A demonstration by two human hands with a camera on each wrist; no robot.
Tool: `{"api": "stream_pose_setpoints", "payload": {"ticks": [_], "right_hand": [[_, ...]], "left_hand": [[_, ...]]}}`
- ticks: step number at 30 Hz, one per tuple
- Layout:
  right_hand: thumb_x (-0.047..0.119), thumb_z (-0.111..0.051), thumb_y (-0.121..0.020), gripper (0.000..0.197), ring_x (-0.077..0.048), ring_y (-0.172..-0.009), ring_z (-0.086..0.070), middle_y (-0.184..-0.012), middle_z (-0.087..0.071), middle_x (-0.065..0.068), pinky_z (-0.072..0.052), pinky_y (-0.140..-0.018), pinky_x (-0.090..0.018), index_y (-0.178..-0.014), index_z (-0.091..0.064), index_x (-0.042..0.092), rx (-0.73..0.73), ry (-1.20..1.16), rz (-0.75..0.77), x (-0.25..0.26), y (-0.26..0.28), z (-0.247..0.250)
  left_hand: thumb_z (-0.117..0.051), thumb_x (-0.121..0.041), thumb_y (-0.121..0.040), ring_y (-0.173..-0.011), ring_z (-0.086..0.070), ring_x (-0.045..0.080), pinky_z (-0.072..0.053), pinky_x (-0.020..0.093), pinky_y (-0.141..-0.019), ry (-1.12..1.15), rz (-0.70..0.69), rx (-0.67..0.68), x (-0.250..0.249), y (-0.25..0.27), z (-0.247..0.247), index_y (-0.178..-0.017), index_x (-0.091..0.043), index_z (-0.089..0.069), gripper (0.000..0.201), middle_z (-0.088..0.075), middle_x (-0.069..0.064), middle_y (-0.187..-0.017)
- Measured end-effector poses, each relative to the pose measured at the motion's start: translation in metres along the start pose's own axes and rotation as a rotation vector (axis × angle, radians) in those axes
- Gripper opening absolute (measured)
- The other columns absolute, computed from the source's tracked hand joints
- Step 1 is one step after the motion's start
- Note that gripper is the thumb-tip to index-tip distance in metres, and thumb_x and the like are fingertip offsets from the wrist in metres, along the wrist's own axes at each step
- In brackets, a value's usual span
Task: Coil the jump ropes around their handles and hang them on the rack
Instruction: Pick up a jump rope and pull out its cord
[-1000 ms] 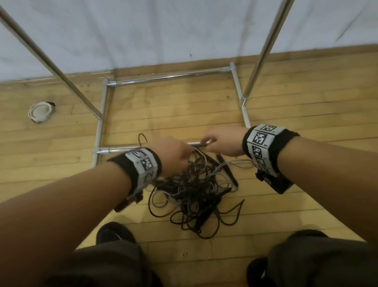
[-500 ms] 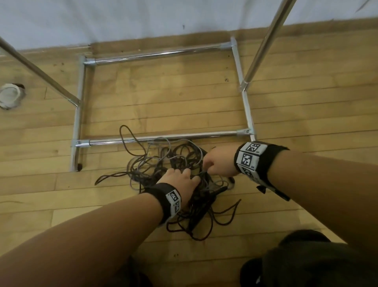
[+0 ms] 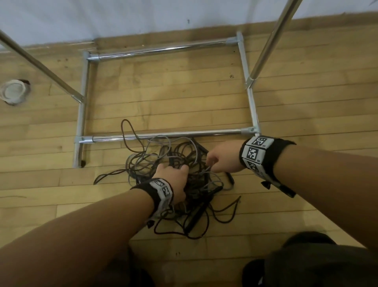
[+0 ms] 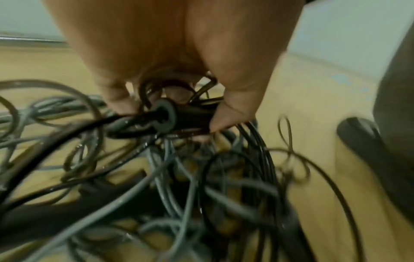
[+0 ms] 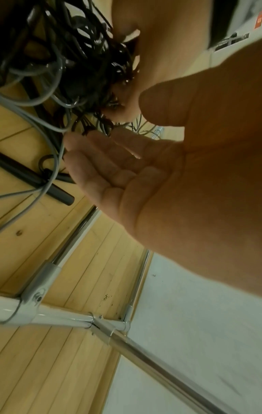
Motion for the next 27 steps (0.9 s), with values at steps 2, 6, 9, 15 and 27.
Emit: {"api": "stream_pose_setpoints", "payload": {"ticks": [2,6,9,15,27], "right_hand": [[0.039,-0.053,-0.104,0.043,-0.02,-0.12,-0.059,-0.138,-0.062,0.001,-0.049,-0.098,-0.033,-0.144,-0.056,0.021,-0.011,-0.032,0.001,0.001,0.005,0.001],[0.047,-0.057,-0.1,0.044,-0.023,-0.11,-0.063,-0.123,-0.067,-0.003,-0.053,-0.094,-0.039,-0.135,-0.06,0.021,-0.083,-0.099,0.044,0.017,0.016,0.019],[0.045,-0.063,-0.097,0.029,-0.021,-0.093,-0.069,-0.102,-0.073,-0.001,-0.055,-0.076,-0.034,-0.118,-0.067,0.025,-0.184,-0.263,0.09,0.034,0.033,0.04],[0.042,-0.063,-0.098,0.015,-0.002,-0.081,-0.073,-0.089,-0.076,0.016,-0.055,-0.072,-0.024,-0.106,-0.07,0.031,-0.284,-0.347,0.254,0.077,0.095,0.088],[0.026,-0.046,-0.107,0.029,-0.039,-0.086,-0.077,-0.094,-0.076,-0.023,-0.062,-0.084,-0.052,-0.124,-0.051,0.003,-0.666,-1.011,0.417,0.123,0.244,0.162]], "left_hand": [[-0.073,-0.046,-0.085,-0.075,-0.054,0.008,-0.046,0.028,-0.071,0.238,0.038,0.027,0.011,0.008,0.02,-0.142,-0.032,-0.044,0.066,-0.055,-0.015,-0.092],[-0.08,-0.034,-0.08,-0.076,-0.072,0.006,-0.056,0.023,-0.055,0.611,0.058,-0.058,0.037,0.051,0.072,-0.142,-0.051,-0.045,0.073,-0.067,-0.022,-0.103],[-0.084,-0.029,-0.077,-0.087,-0.075,0.005,-0.06,0.028,-0.072,0.762,0.025,-0.158,0.051,0.095,0.105,-0.144,-0.045,-0.047,0.078,-0.078,-0.018,-0.11],[-0.09,-0.036,-0.078,-0.104,-0.067,0.005,-0.055,0.033,-0.089,0.609,0.039,-0.107,0.059,0.171,0.137,-0.128,-0.052,-0.054,0.063,-0.073,-0.019,-0.115],[-0.06,-0.053,-0.099,-0.116,-0.062,0.015,-0.051,0.035,-0.098,-0.003,0.092,-0.534,0.016,0.272,0.251,-0.141,-0.042,-0.058,0.044,-0.068,-0.014,-0.126]]}}
Point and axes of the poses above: each hand's wrist, its own y-axis away from the middle knuckle, its own z-axis out of the back of the hand, x = y × z, the point moved 6 cm from there along -y, towards the middle knuckle
